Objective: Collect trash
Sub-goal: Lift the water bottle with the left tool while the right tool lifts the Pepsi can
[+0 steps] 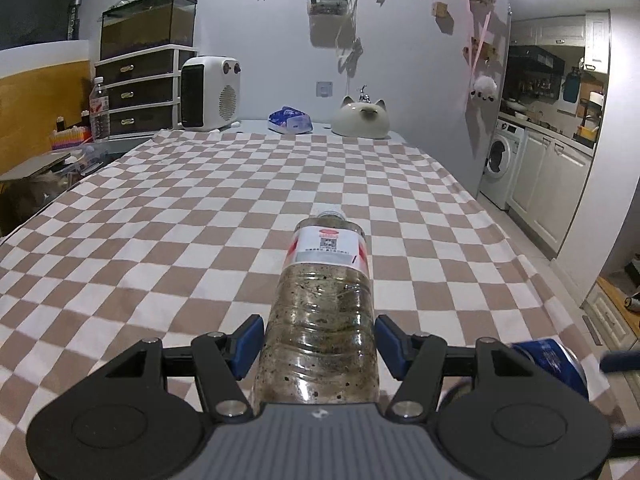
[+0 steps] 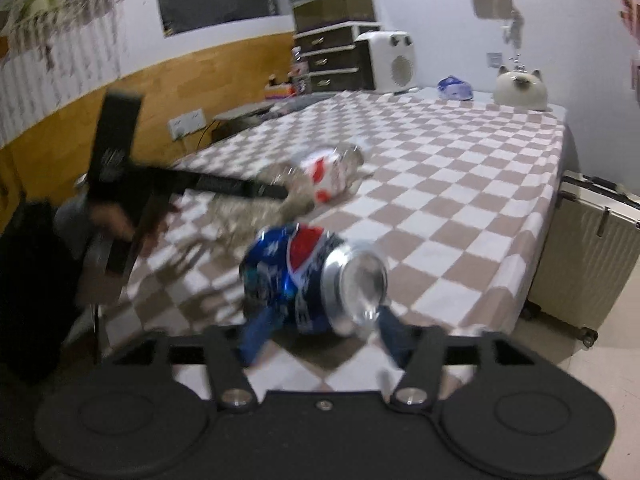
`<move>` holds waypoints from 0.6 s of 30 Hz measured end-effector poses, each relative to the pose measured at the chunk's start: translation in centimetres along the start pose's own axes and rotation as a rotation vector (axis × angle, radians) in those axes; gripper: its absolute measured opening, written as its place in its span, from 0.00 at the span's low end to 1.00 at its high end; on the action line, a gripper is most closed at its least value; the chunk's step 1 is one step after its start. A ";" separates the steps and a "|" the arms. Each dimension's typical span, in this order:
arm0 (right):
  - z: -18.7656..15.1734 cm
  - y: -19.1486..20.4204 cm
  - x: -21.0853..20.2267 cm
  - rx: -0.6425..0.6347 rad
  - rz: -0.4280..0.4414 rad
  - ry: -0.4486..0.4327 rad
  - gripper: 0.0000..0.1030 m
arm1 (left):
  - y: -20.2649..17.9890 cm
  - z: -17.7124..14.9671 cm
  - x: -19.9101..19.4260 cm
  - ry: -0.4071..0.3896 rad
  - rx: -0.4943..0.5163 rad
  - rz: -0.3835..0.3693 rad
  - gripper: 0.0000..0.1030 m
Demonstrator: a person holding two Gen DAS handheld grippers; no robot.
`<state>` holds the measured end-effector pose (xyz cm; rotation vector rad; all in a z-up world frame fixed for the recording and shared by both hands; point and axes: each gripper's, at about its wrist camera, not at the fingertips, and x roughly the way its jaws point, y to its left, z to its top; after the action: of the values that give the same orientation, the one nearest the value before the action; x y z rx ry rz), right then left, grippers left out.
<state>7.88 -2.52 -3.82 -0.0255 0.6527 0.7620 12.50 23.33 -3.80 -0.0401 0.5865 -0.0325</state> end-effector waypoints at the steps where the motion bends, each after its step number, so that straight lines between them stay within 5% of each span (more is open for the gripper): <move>1: 0.5 0.3 0.2 0.016 -0.017 -0.010 0.82 | -0.1 -0.2 -0.2 -0.004 0.004 0.004 0.60; 4: 2.0 0.8 0.9 0.088 -0.063 -0.026 0.93 | -0.3 -0.9 -1.2 -0.011 0.024 0.012 0.60; 10: 4.6 1.7 3.3 0.289 -0.129 0.027 0.95 | -0.3 -2.4 -3.5 -0.018 0.060 0.020 0.60; 18: 4.7 4.5 7.6 0.305 -0.299 0.101 0.94 | -0.1 -4.0 -5.6 -0.032 0.074 0.026 0.61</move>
<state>11.56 6.76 -3.35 0.1160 0.8347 0.3701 5.66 23.31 -4.06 0.0388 0.5529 -0.0282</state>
